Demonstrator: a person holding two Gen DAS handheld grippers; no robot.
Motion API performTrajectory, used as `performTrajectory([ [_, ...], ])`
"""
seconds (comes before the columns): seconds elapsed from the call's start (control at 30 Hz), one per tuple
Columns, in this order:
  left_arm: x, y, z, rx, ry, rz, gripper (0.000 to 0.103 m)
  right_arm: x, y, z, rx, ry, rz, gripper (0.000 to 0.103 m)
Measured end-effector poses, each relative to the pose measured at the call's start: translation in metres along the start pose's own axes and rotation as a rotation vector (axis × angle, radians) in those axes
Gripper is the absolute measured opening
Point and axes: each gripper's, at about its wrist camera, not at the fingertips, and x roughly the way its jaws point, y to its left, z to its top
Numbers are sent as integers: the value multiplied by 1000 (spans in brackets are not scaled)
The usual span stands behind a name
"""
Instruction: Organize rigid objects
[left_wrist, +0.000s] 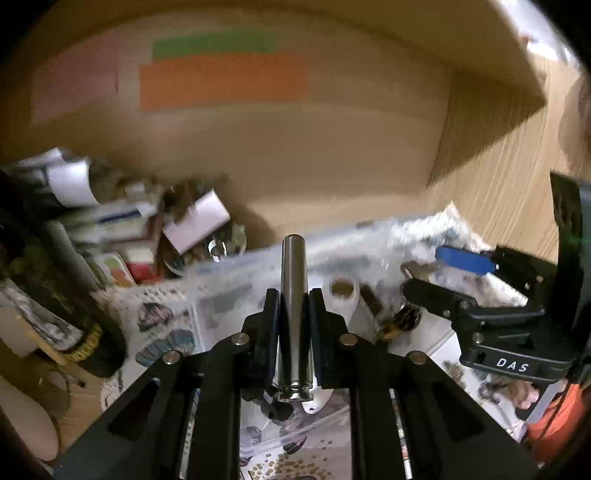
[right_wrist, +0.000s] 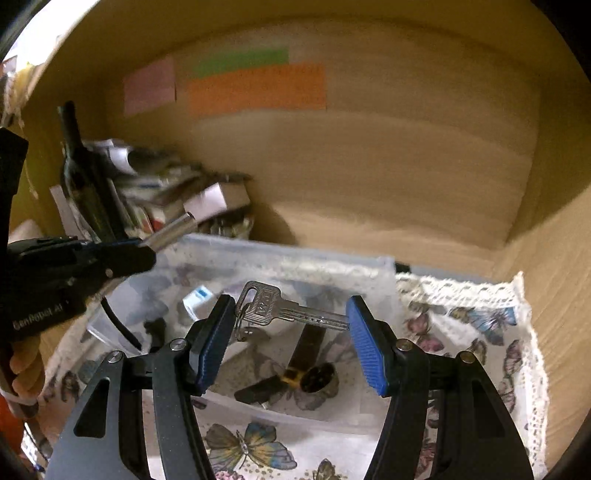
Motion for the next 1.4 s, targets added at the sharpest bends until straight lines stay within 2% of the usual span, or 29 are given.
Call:
performTrajectory([
  [0.2,24,-8,-15,22,83,-22,15,24,4,-8,-13,90,29,59],
  [0.37,30,-9,-20,9,120,-30,15,30,11,-11,-37,121,34,59],
  [0.6,9,-5,-16,-17,84,-22,21,24,11,-10,-28,127,43,59],
  [0.7,-5,-4,-14,-26,51,-10,24,7,12,-7,-30,92,41,60],
  [0.8,-29,-7,-14,-25,-4,9,28,-15,12,-4,-29,41,35,65],
  [0.9,-53,-11,-16,-21,-57,23,37,-50,14,-3,-30,-37,30,71],
  [1.03,-87,-24,-22,-7,-150,52,62,-91,17,-7,-24,-135,18,87],
  [1.13,-110,-32,-29,-8,-211,60,74,-116,18,-11,-12,-191,22,97],
  [1.17,-114,-35,-30,-10,-221,61,82,-121,19,-13,-8,-206,23,101],
  [1.23,-127,-39,-37,-21,-257,67,95,-136,21,-19,-2,-242,20,103],
  [1.27,-131,-41,-40,-26,-273,72,99,-141,22,-21,-4,-253,18,103],
  [1.4,-149,-50,-54,-19,-330,102,102,-159,26,-33,-10,-290,19,103],
])
